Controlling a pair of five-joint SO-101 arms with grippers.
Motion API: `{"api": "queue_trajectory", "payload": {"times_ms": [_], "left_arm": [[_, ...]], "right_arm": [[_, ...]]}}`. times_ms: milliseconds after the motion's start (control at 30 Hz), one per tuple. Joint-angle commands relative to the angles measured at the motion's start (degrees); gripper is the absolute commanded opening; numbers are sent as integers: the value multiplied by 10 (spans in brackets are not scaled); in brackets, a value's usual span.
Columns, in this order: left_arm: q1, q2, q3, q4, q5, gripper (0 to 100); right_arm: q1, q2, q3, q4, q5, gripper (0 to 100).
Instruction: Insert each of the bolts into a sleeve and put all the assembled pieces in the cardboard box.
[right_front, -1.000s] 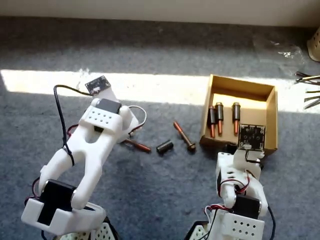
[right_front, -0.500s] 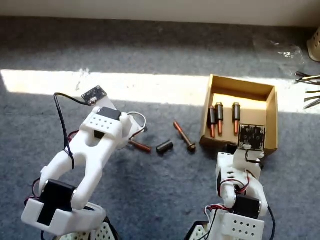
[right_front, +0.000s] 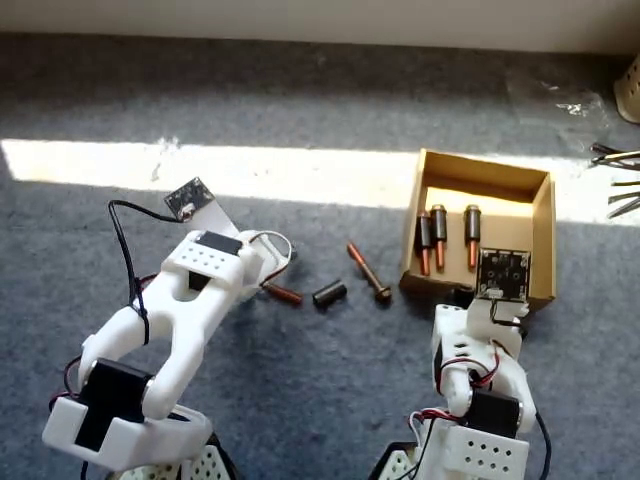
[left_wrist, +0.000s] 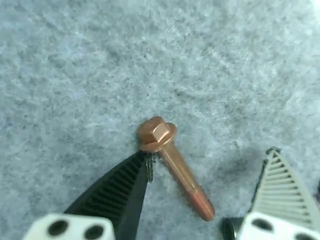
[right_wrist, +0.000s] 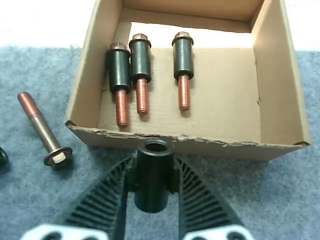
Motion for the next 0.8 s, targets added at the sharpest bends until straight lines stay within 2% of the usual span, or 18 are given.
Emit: {"api": "queue_trajectory", "payload": {"times_ms": [0, 133, 767], "left_arm": [[-32, -21, 2, -28, 6, 316], [-51, -21, 3, -30, 6, 316], [-51, -21, 15, -28, 3, 309]], "right_arm": [[2, -6, -7, -14, 0, 4], [2, -6, -7, -14, 0, 4], [2, -6, -7, -14, 0, 4]]}}
